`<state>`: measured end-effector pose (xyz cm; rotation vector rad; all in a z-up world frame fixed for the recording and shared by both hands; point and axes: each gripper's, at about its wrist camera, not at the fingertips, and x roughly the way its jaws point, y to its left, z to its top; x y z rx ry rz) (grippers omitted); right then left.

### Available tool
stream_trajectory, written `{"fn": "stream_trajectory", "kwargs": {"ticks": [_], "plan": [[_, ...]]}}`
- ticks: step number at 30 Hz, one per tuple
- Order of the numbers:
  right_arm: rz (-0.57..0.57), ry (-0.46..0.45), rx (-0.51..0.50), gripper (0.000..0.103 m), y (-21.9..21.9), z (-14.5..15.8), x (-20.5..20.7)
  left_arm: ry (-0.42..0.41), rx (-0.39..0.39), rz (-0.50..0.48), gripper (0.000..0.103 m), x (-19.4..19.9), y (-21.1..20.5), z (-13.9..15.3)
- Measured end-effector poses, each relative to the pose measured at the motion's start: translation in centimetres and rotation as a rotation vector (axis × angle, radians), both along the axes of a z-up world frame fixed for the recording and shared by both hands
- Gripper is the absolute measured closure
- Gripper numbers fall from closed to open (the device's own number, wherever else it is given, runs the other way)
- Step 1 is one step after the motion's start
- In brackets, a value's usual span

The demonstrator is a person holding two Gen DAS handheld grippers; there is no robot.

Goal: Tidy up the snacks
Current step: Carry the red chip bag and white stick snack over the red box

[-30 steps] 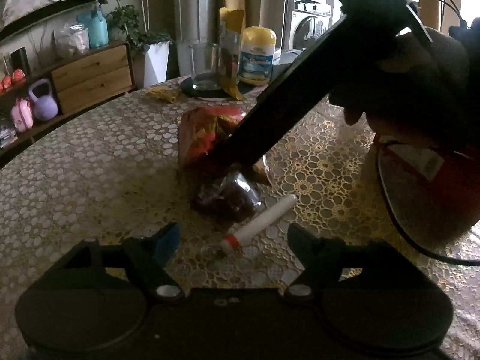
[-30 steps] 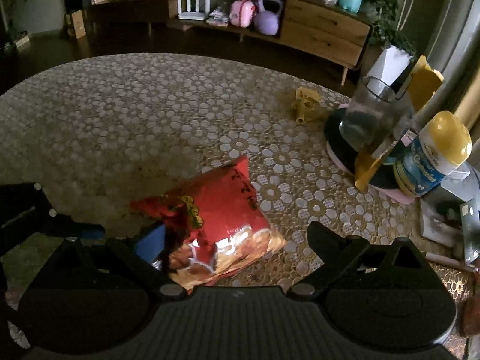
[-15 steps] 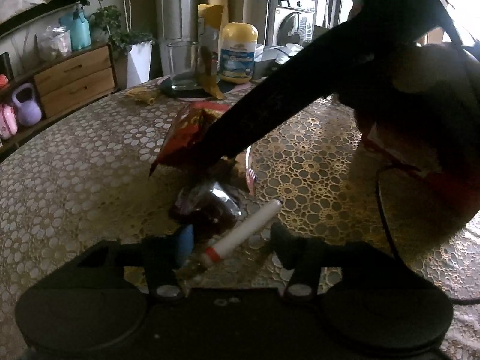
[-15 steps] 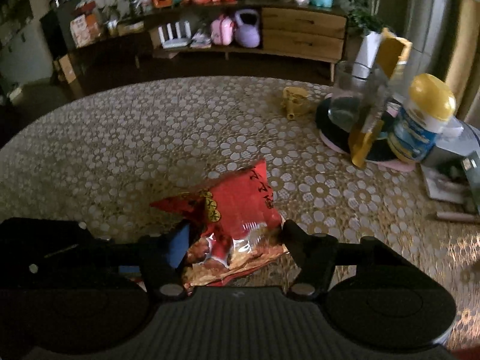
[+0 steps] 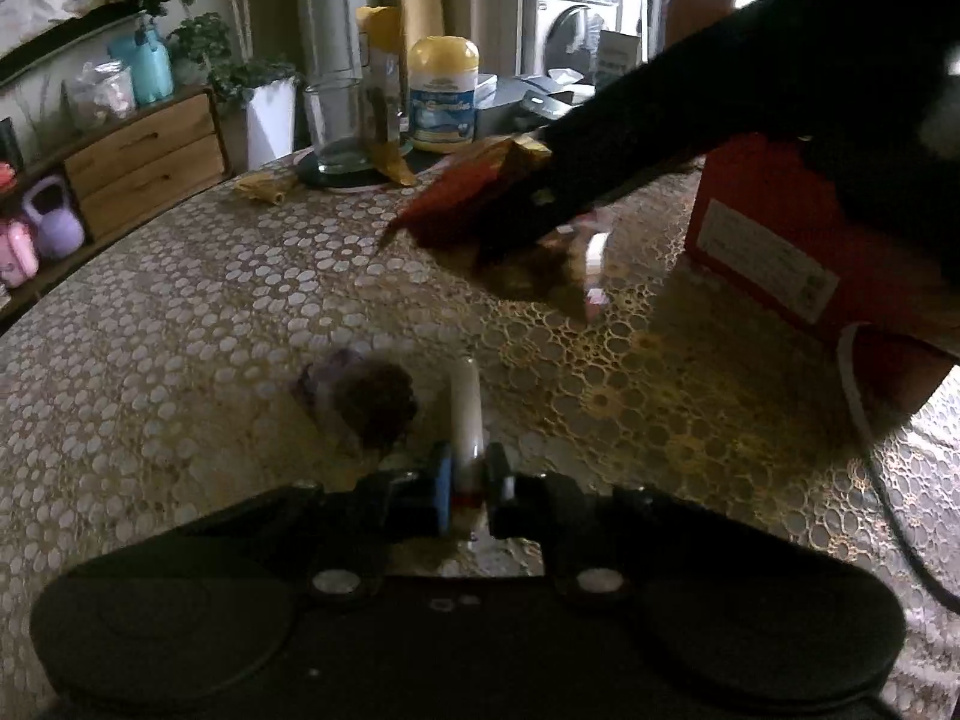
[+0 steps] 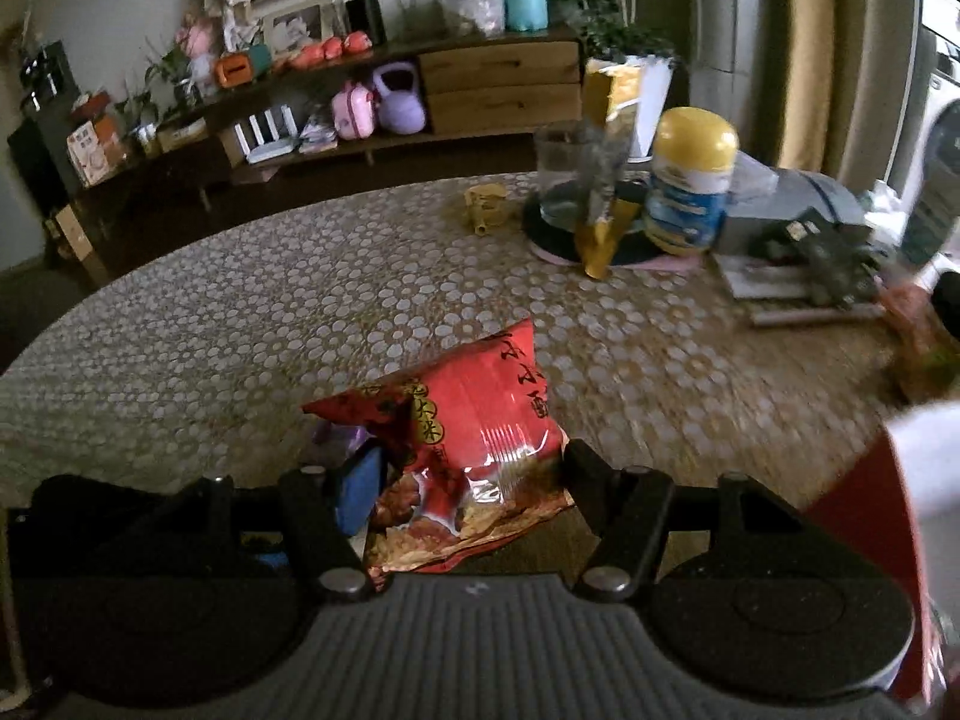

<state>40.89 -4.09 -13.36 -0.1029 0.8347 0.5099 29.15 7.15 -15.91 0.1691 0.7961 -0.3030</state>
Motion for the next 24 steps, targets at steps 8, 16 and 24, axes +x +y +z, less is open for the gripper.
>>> {"fn": "stream_trajectory", "kwargs": {"ticks": [8, 16, 24], "plan": [[-0.057, 0.005, 0.007, 0.039, -4.1, 1.7, -6.2, 0.022, -0.044, 0.09, 0.095, -2.0, -1.0, 1.2], [-0.092, -0.005, 0.03, 0.039, -7.5, 3.7, -12.3, 0.046, -0.094, 0.118, 0.095, -5.9, -2.3, 3.3], [-0.136, -0.051, 0.05, 0.039, -10.8, 6.0, -17.2, 0.028, -0.128, 0.131, 0.095, -9.4, -4.0, 6.0]]}}
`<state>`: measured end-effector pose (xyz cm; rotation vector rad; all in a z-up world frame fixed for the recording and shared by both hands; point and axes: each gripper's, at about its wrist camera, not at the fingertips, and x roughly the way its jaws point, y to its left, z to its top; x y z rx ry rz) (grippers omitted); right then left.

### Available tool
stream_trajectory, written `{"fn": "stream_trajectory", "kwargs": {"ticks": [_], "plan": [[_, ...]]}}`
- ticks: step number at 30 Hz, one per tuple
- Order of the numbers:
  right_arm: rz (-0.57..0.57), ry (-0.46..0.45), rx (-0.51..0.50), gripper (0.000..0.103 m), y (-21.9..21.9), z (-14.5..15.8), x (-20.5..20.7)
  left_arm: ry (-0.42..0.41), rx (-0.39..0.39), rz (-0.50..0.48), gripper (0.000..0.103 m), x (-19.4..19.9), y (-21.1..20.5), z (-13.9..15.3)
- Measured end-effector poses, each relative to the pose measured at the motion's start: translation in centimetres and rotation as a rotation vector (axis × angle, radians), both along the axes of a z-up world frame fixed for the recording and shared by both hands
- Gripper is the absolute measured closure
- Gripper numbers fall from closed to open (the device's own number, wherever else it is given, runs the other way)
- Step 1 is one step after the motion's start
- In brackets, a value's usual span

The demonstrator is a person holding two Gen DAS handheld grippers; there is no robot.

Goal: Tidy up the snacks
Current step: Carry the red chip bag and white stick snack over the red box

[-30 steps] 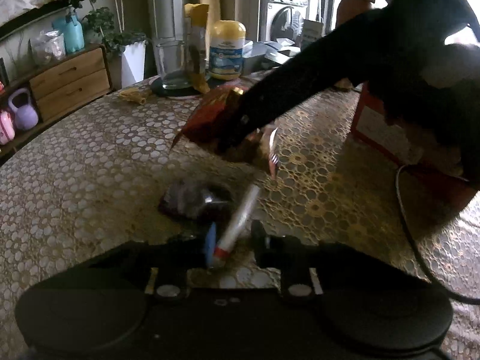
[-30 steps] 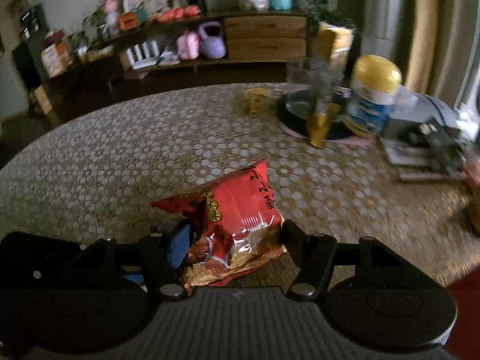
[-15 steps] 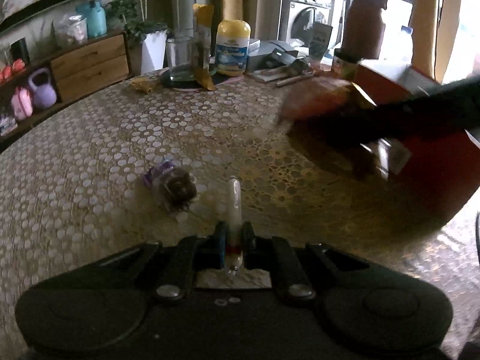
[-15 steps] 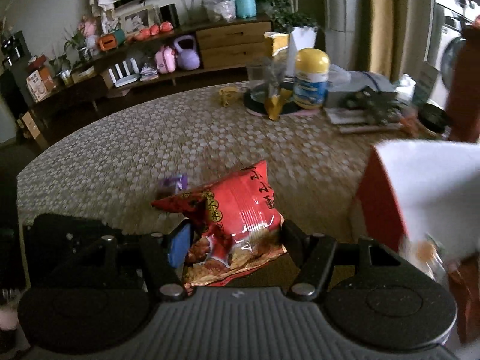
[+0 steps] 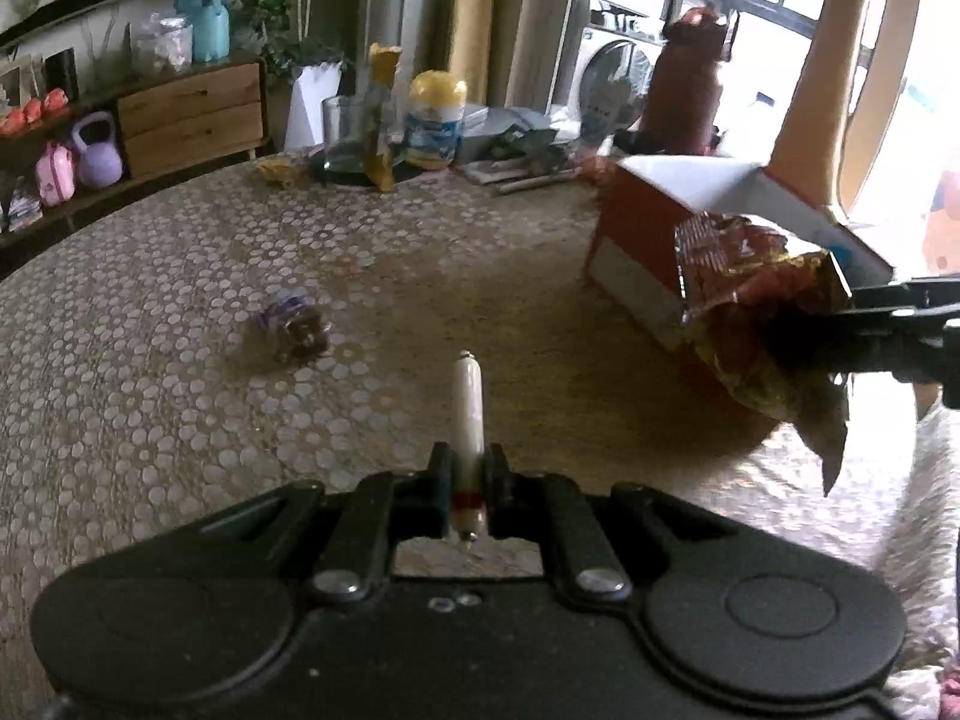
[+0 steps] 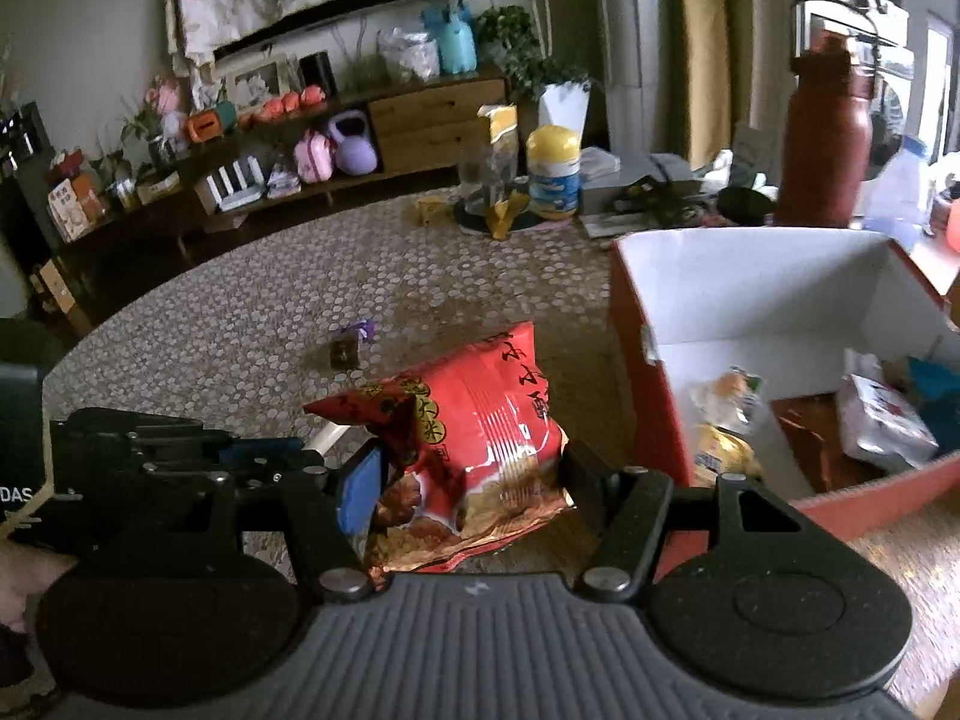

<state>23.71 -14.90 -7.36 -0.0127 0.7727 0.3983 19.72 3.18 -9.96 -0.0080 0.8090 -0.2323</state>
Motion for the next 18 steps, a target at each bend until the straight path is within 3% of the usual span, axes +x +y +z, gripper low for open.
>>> {"fn": "stream_trajectory", "kwargs": {"ticks": [9, 18], "plan": [[-0.07, -0.068, 0.021, 0.039, -4.2, 2.6, -2.3, -0.065, -0.009, -0.051, 0.095, -2.2, -4.5, 4.5], [-0.174, -0.12, 0.016, 0.039, -9.5, 4.5, -1.1, -0.116, -0.016, -0.118, 0.095, -1.1, -10.6, 7.3]]}}
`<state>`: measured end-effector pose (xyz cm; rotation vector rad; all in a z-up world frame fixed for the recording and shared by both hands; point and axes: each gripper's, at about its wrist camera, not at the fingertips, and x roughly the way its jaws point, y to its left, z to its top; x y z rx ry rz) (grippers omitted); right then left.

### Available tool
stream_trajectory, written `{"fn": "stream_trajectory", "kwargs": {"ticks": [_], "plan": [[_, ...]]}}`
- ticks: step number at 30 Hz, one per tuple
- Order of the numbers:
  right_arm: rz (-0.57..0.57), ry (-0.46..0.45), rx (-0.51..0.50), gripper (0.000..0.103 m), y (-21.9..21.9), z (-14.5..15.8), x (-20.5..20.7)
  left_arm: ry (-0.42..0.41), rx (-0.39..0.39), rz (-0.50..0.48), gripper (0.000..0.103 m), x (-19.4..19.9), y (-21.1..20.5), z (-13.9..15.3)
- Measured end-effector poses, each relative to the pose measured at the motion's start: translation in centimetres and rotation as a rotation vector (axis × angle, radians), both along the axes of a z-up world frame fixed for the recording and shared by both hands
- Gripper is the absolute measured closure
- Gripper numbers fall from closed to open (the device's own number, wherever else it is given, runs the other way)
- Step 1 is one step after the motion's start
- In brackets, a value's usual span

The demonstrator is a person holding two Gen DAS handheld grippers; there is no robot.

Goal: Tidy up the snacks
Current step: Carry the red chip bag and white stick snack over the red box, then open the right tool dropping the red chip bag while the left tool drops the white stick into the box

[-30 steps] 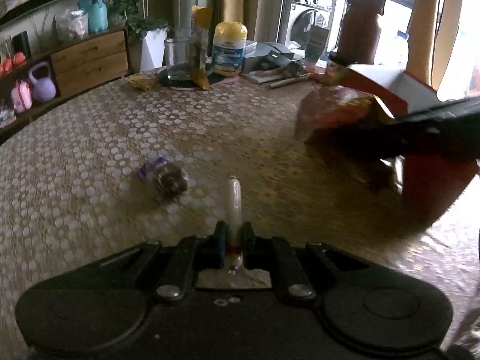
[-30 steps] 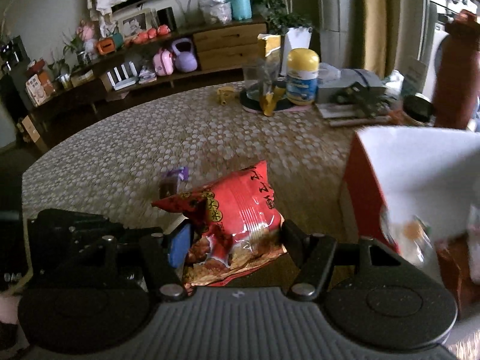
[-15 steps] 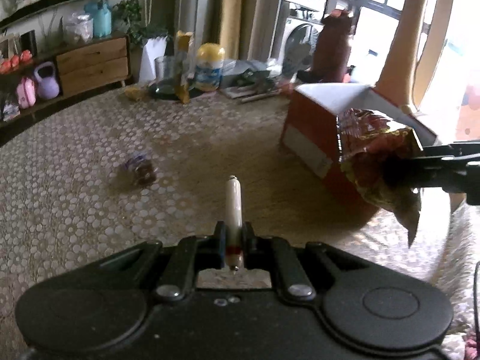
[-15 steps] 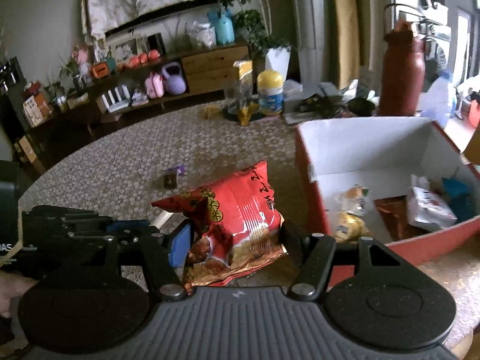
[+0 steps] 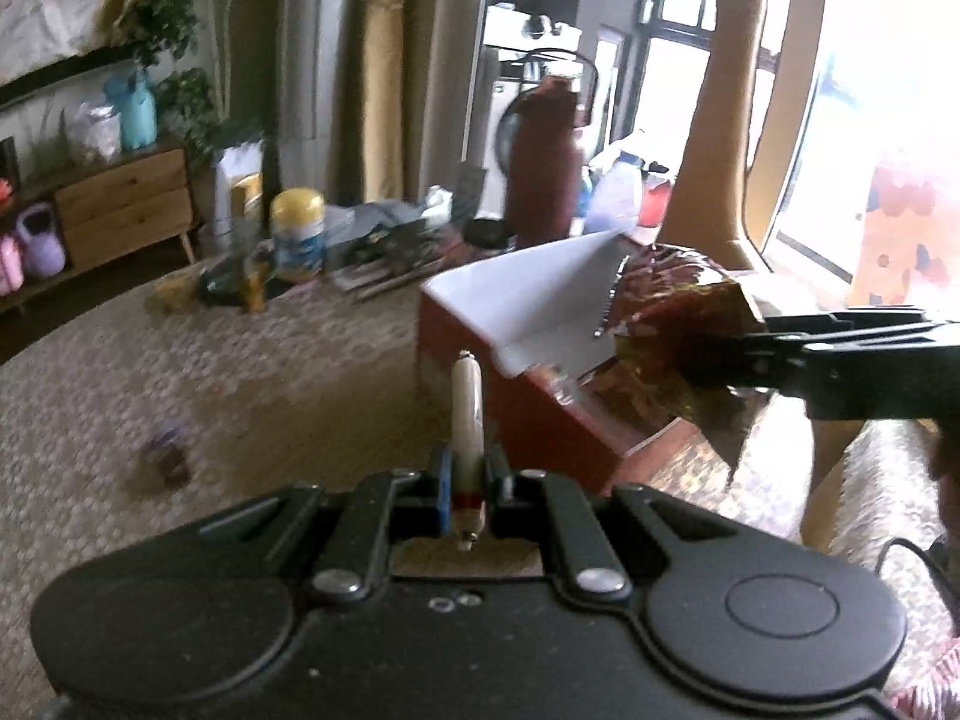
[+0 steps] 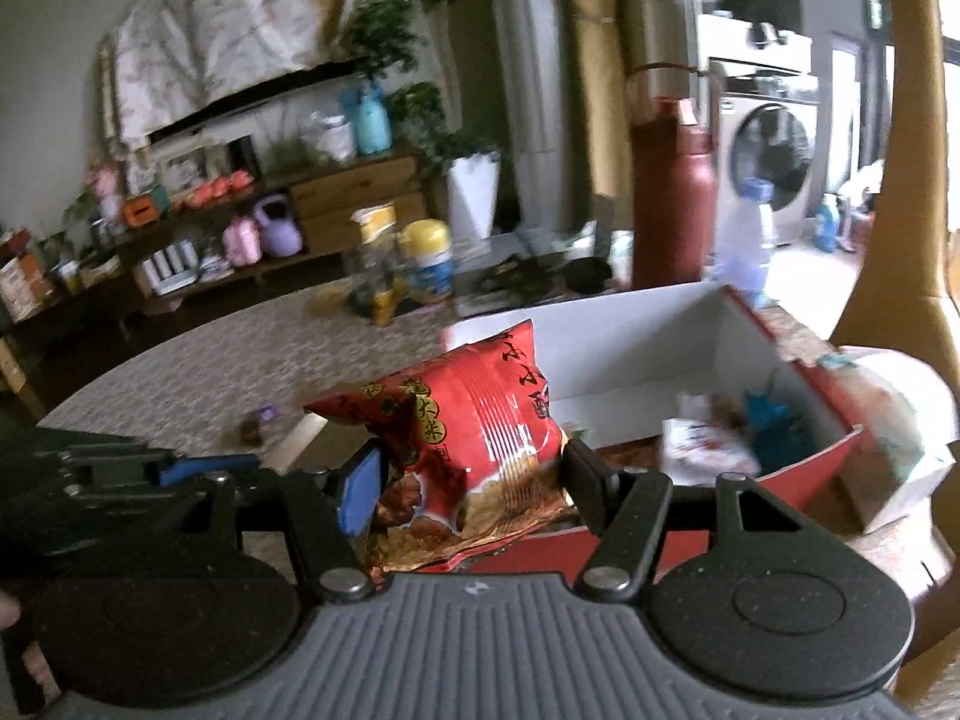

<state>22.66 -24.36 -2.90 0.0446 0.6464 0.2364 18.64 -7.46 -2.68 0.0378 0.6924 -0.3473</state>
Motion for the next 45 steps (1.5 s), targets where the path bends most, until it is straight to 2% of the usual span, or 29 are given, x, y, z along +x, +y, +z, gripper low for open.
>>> {"fn": "stream_trajectory", "kwargs": {"ticks": [7, 17, 21, 26, 34, 38, 42, 45], "plan": [[-0.103, -0.012, -0.012, 0.039, -4.7, 0.2, 3.1, -0.012, 0.017, -0.046, 0.095, 2.1, -4.6, 0.3], [-0.197, 0.025, -0.046, 0.039, -8.2, -2.3, 7.6, 0.024, 0.058, -0.079, 0.095, 5.7, -9.4, -1.4], [-0.23, 0.056, -0.04, 0.039, -9.4, -3.8, 9.1, 0.062, 0.062, -0.089, 0.095, 7.4, -10.9, -2.7], [-0.24, 0.099, -0.052, 0.039, -9.9, -5.8, 10.6, 0.105, 0.077, -0.098, 0.095, 9.0, -11.9, -4.4], [-0.235, 0.123, -0.068, 0.038, -10.2, -7.1, 11.2, 0.164, 0.129, -0.126, 0.095, 10.4, -12.8, -6.9], [-0.238, 0.134, -0.061, 0.038, -10.4, -7.4, 11.2, 0.153, 0.155, -0.127, 0.094, 10.6, -12.9, -7.0], [-0.234, 0.143, -0.049, 0.036, -10.4, -7.4, 11.1, 0.158, 0.133, -0.119, 0.086, 10.6, -12.6, -6.7], [-0.225, 0.142, -0.041, 0.028, -10.4, -7.2, 10.7, 0.151, 0.133, -0.115, 0.081, 10.3, -12.6, -6.4]]}}
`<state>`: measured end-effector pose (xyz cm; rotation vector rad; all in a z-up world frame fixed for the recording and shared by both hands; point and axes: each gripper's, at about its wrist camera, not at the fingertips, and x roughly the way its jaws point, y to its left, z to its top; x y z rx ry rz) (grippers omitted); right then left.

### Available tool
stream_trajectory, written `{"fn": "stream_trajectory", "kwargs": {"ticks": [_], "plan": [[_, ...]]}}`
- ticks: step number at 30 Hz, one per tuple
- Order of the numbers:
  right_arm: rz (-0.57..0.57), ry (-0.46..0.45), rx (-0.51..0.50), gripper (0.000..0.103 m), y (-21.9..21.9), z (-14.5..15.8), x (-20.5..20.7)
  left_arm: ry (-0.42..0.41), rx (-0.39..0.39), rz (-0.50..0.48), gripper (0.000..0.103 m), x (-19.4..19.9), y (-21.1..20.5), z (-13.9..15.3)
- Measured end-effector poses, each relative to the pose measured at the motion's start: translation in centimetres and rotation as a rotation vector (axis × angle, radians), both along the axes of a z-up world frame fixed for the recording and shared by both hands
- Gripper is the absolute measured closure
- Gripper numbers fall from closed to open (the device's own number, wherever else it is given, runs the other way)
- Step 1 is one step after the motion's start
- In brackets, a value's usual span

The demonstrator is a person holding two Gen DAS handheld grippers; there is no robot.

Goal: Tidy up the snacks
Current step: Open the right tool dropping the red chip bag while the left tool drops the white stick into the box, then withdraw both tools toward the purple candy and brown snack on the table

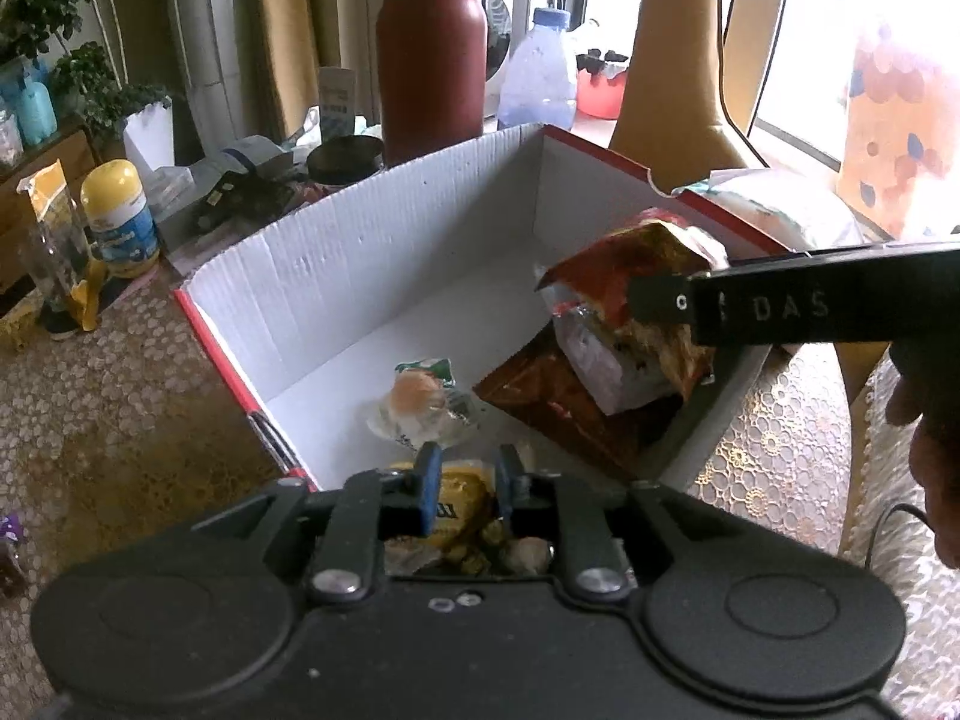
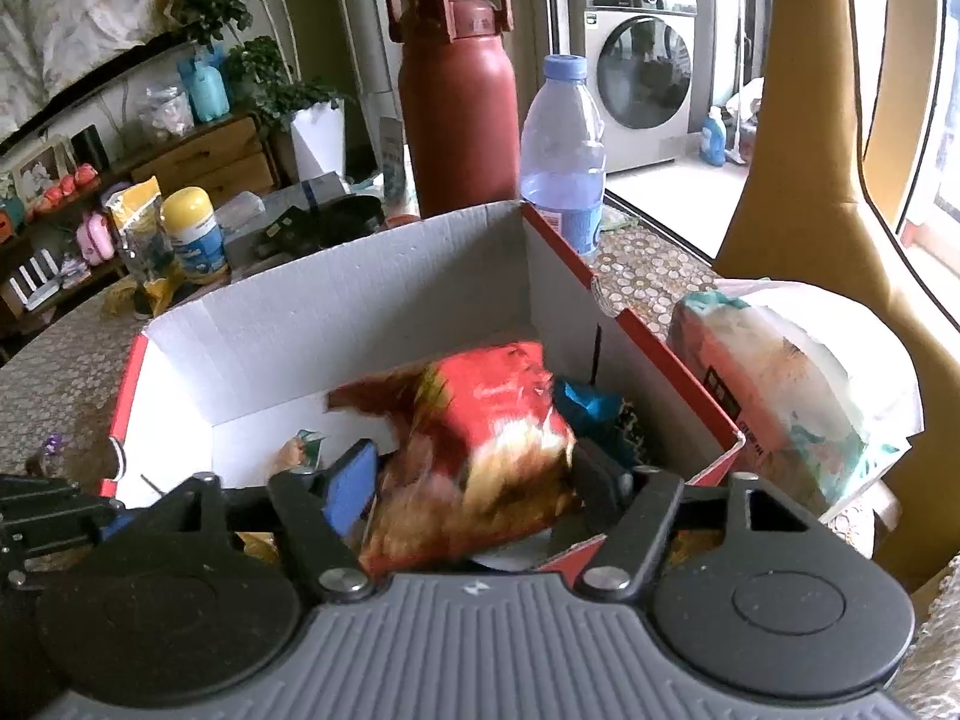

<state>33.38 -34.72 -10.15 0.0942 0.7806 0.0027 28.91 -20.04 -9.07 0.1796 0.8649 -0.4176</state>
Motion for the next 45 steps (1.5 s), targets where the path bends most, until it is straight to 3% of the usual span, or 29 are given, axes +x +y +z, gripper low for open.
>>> {"fn": "stream_trajectory", "kwargs": {"ticks": [2, 6, 13, 15, 22, 26, 34, 45], "plan": [[0.001, -0.003, 0.0, 0.023, 0.1, 0.2, -0.3, -0.004, -0.011, 0.009, 0.073, -0.2, 0.1, 0.3], [-0.003, -0.011, 0.006, 0.023, 0.2, 0.8, -1.3, -0.025, -0.017, 0.021, 0.056, -1.0, 0.6, 1.1], [0.024, -0.04, 0.025, 0.023, 0.6, 2.4, -3.8, -0.049, -0.067, 0.031, 0.049, -2.7, 2.1, 3.0], [0.034, -0.055, 0.026, 0.022, 1.0, 3.2, -4.8, -0.071, -0.062, 0.043, 0.035, -3.5, 2.4, 3.6], [0.077, -0.105, 0.033, 0.019, 2.6, 5.6, -8.5, -0.112, -0.088, 0.069, 0.032, -5.7, 4.8, 6.0], [0.106, -0.127, 0.038, 0.014, 4.2, 6.6, -10.5, -0.151, -0.093, 0.105, 0.016, -7.3, 6.6, 7.3], [0.15, -0.183, 0.079, 0.005, 7.3, 8.5, -13.7, -0.204, -0.112, 0.138, 0.012, -10.4, 10.8, 9.3], [0.234, -0.217, 0.103, 0.002, 13.2, 7.9, -15.7, -0.268, -0.11, 0.236, 0.0, -13.0, 19.2, 10.3]]}}
